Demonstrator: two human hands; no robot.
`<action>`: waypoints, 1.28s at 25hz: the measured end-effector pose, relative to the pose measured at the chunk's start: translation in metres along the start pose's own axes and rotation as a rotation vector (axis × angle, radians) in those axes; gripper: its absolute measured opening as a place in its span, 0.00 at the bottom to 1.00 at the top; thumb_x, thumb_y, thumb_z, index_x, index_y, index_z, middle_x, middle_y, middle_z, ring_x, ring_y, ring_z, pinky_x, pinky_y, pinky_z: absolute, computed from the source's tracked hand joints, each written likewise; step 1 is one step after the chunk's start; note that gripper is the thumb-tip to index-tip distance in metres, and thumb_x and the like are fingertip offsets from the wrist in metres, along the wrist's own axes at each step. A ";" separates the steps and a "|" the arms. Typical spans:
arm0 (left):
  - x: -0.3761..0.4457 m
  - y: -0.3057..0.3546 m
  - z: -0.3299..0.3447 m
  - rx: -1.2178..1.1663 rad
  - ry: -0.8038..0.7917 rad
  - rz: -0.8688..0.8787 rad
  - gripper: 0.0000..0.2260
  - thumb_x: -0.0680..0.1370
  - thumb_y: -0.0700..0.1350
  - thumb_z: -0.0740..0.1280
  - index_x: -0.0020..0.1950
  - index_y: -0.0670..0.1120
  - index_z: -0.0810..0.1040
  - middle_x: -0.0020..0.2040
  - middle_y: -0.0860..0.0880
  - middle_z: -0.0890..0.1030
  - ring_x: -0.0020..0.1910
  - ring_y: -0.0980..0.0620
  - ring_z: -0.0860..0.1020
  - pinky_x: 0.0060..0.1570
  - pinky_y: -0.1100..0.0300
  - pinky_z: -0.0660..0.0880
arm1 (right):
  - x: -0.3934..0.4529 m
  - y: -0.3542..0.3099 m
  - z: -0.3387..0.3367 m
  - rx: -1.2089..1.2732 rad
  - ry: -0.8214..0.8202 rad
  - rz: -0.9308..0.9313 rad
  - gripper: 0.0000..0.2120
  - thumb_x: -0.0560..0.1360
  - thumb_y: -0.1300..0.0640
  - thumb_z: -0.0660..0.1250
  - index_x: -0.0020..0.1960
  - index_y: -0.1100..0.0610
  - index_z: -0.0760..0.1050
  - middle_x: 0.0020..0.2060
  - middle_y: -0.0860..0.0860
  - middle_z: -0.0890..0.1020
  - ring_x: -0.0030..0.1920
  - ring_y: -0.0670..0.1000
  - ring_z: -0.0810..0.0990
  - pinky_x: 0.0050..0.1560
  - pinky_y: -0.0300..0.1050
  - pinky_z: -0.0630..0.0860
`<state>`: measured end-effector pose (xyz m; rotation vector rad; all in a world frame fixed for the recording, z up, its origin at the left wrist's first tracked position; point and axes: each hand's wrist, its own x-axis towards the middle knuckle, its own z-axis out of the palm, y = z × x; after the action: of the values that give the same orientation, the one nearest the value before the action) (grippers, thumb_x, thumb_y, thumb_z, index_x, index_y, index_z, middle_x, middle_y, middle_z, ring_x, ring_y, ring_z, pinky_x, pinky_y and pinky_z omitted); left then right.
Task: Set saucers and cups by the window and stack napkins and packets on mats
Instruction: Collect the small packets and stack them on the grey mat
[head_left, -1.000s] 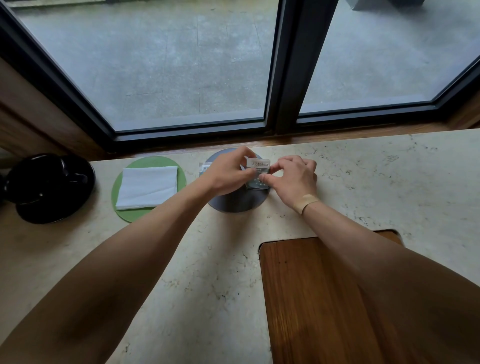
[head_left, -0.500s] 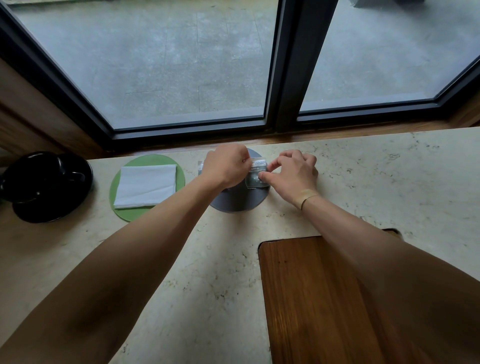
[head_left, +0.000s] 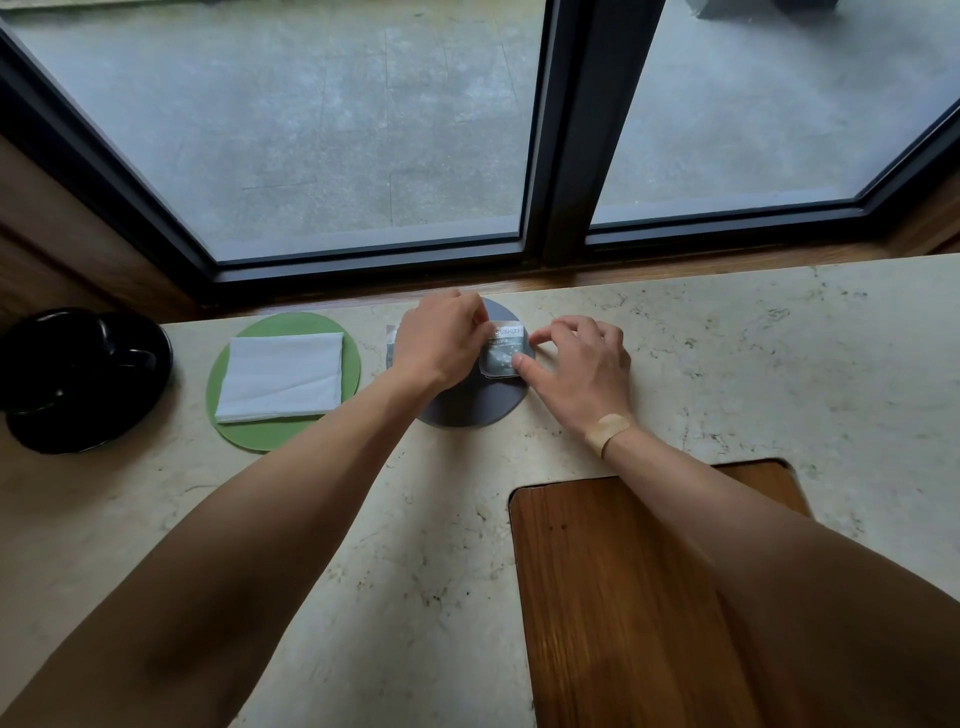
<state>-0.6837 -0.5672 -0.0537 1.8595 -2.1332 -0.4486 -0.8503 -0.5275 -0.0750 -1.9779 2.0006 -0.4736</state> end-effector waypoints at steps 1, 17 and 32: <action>0.000 0.001 0.000 -0.008 0.000 -0.006 0.11 0.79 0.52 0.63 0.51 0.46 0.79 0.49 0.46 0.79 0.48 0.47 0.75 0.48 0.49 0.75 | -0.001 0.001 0.001 0.004 0.005 -0.007 0.19 0.73 0.38 0.66 0.59 0.48 0.76 0.61 0.48 0.74 0.62 0.54 0.66 0.57 0.49 0.65; -0.008 -0.003 -0.011 0.030 -0.219 0.227 0.30 0.70 0.61 0.64 0.71 0.54 0.67 0.69 0.50 0.70 0.67 0.48 0.64 0.64 0.45 0.62 | -0.008 0.009 0.000 0.033 0.011 -0.068 0.21 0.69 0.38 0.70 0.58 0.45 0.76 0.63 0.47 0.74 0.63 0.54 0.67 0.62 0.50 0.66; -0.013 -0.006 -0.007 0.098 -0.194 0.255 0.33 0.71 0.58 0.69 0.74 0.56 0.62 0.70 0.51 0.71 0.69 0.47 0.65 0.63 0.46 0.62 | -0.009 0.010 0.000 0.088 0.015 -0.053 0.16 0.69 0.41 0.72 0.53 0.45 0.79 0.61 0.47 0.76 0.63 0.53 0.68 0.62 0.50 0.66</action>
<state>-0.6738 -0.5551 -0.0502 1.6174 -2.5212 -0.4906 -0.8594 -0.5180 -0.0793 -1.9836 1.9059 -0.5809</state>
